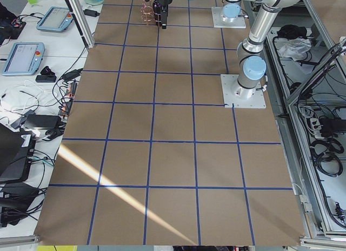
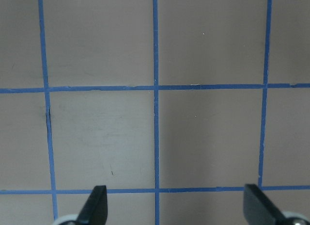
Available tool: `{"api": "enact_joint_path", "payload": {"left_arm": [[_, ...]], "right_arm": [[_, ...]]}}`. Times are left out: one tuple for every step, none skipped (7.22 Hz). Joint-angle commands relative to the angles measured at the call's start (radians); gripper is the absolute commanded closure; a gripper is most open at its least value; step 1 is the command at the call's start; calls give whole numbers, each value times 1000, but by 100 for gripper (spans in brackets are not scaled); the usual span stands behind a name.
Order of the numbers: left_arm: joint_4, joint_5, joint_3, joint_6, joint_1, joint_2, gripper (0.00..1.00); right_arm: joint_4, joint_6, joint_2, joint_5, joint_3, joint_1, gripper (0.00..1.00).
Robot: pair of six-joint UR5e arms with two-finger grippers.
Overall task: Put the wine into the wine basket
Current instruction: 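Lower the bottle into the empty basket slot with the right gripper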
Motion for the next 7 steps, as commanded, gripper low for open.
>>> {"api": "enact_joint_path", "payload": {"left_arm": [[2,2,-1,23,1,1,0],[2,2,-1,22,1,1,0],[3,2,-1,22,1,1,0],[3,3,-1,22,1,1,0],[5,3,-1,22,1,3,0],[5,3,-1,22,1,3,0],[3,5,-1,22,1,4,0]], "right_arm": [[-79,12,28,-1,41,0,100],[-77,16,31,3,47,0,100],[-77,48,31,2,55,0,100],[-74,53,33,2,58,0,100],[-82,67,37,-1,70,0,96],[-82,82,36,-1,72,0,55],[-82,116,37,0,73,1,17]]}}
